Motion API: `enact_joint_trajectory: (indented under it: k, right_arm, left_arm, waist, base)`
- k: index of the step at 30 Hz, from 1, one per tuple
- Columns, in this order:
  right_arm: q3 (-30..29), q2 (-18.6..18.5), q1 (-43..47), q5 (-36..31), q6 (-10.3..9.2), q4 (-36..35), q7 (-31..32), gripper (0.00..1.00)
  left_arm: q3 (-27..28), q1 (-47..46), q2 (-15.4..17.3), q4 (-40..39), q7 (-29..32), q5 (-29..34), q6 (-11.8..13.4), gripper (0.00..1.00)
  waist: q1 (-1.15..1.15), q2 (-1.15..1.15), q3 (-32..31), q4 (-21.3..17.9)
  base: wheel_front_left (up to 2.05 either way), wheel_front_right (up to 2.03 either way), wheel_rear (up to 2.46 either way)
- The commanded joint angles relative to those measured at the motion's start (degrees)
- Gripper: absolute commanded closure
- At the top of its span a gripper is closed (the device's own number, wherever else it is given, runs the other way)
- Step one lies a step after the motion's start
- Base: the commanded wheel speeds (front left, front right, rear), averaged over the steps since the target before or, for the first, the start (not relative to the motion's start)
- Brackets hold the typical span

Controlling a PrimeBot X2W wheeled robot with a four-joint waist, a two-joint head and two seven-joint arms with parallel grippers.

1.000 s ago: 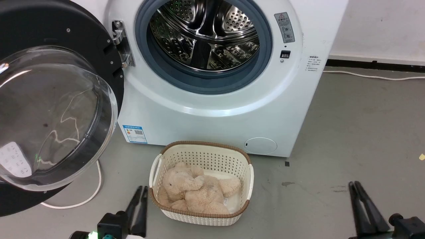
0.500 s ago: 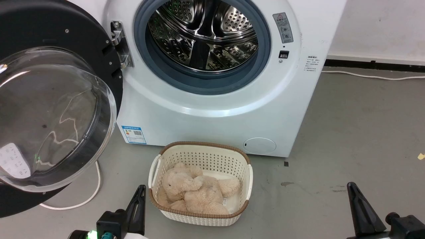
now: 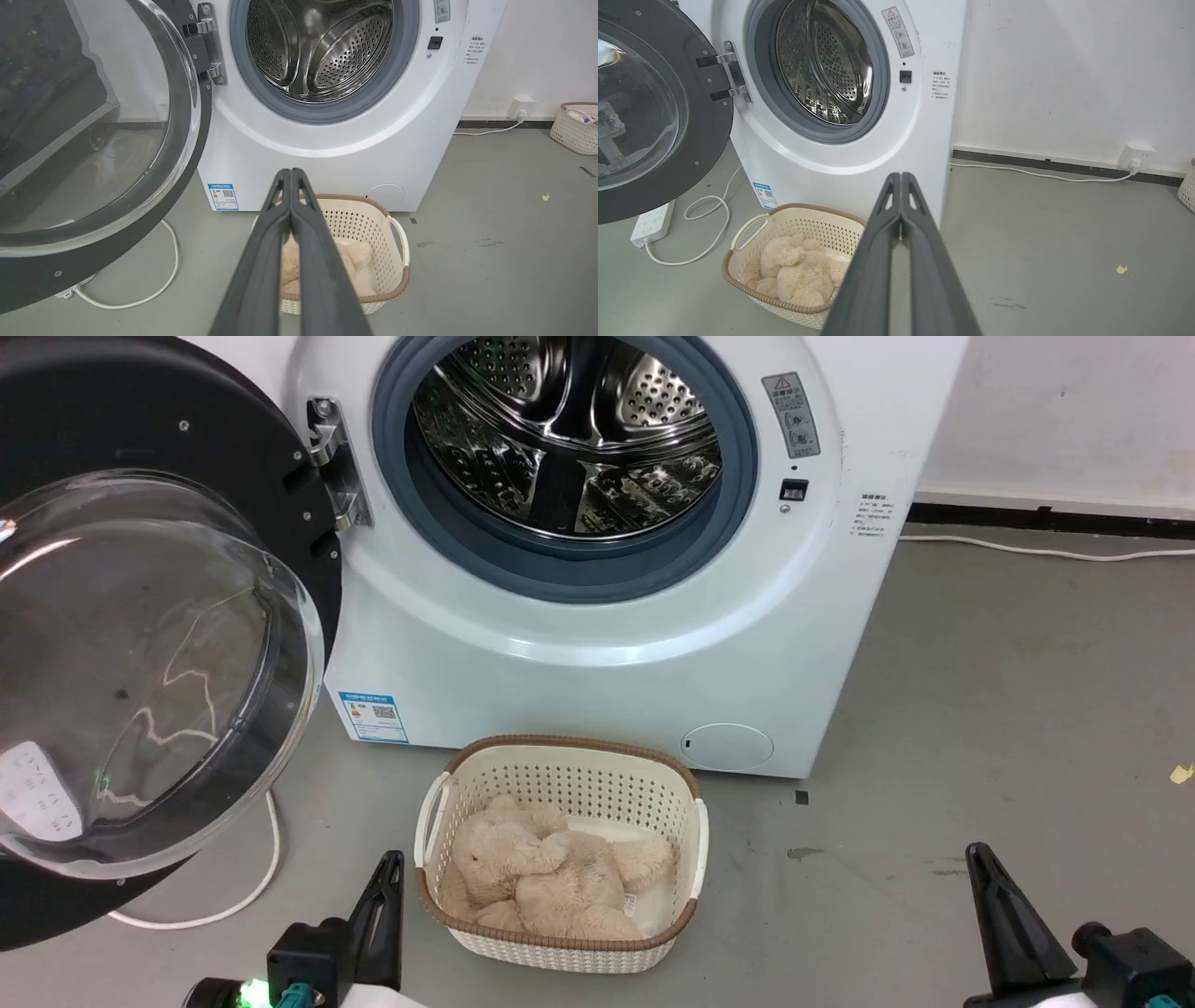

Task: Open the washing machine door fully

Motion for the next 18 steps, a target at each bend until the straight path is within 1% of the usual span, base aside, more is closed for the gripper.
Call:
enact_joint_trajectory:
  k: [1,18]
  right_arm:
    - [0.19,0.02,-0.96,-0.41,-0.01,-0.07,0.35,1.00]
    - [0.91,0.03,-2.00,-0.96,-0.02,-0.12,2.35,1.00]
  left_arm:
    - [0.37,-0.75,-0.46,-0.32,0.34,0.55,-0.28,1.00]
    - [2.49,-1.18,-1.85,-0.88,1.89,2.39,-1.49,1.00]
  waist:
    - [0.00,0.00,-0.01,-0.02]
    - [0.00,0.00,-0.12,-0.41]
  base:
    - [0.00,0.00,0.00]
    - [0.00,0.00,0.00]
